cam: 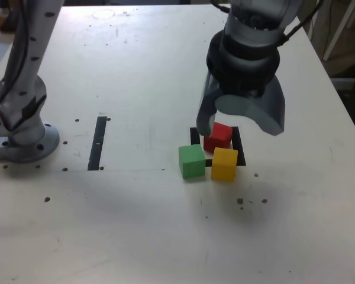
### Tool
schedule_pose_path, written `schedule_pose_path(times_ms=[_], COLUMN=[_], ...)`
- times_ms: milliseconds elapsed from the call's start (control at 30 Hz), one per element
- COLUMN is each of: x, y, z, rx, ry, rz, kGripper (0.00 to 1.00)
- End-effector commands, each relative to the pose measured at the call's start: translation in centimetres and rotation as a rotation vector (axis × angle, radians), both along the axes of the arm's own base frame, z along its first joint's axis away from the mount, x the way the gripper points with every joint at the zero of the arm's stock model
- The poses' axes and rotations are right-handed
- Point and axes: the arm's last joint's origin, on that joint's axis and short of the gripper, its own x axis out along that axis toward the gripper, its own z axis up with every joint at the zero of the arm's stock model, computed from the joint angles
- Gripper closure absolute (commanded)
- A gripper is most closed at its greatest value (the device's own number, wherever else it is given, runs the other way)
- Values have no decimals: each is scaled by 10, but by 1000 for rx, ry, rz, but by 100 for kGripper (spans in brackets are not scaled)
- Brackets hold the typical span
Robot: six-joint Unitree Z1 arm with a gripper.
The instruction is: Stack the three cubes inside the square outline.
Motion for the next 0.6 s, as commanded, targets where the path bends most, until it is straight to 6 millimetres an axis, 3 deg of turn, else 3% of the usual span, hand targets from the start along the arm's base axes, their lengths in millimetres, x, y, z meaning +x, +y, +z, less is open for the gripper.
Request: schedule_pose_path(times_ms=[0, 567], x=[1, 10], y=[-6, -18], z=[-6, -31], rx=[-3, -36], ry=[21, 79], rz=[0, 17], kGripper=[0, 1])
